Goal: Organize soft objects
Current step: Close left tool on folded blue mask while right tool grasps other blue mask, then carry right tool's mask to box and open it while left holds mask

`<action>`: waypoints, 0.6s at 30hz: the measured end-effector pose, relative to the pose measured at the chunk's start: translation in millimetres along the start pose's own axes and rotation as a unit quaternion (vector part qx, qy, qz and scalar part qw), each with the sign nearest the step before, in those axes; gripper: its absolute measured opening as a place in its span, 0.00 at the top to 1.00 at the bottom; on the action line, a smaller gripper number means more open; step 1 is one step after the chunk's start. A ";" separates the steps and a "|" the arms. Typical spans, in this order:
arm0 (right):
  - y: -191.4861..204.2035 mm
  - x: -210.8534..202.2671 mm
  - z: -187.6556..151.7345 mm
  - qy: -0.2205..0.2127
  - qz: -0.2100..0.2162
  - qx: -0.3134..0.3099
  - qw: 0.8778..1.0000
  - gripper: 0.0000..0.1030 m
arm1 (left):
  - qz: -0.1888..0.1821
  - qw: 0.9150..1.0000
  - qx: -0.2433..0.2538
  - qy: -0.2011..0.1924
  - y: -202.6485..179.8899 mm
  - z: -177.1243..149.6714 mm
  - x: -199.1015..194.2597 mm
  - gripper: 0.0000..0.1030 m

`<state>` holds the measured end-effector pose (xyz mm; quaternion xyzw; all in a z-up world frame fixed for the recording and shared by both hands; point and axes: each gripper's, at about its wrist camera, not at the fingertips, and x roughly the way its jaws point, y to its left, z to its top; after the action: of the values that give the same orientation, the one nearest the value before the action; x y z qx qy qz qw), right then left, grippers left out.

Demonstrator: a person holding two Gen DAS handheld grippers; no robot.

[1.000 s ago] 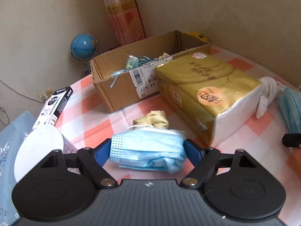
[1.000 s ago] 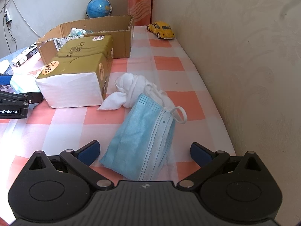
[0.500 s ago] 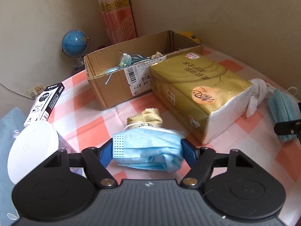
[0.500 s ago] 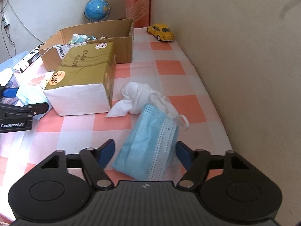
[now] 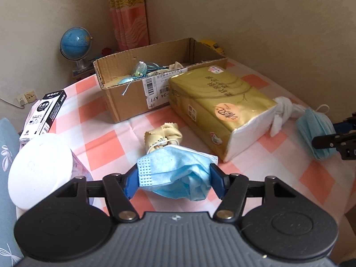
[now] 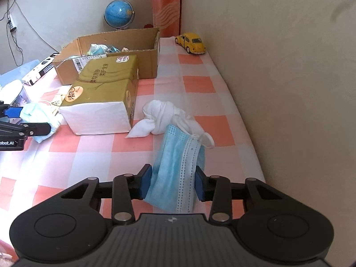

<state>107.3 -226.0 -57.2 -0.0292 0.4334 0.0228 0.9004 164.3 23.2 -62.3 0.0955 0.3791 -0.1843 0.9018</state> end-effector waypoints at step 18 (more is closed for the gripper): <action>-3.1 -38.7 1.6 -0.039 0.019 -0.020 0.999 0.57 | -0.038 0.999 0.015 -0.023 -15.1 2.5 -51.8 0.38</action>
<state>84.6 -229.6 -25.9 -0.0382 0.3975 0.0502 0.9154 126.4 22.1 -23.8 0.0902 0.3589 -0.2259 0.9011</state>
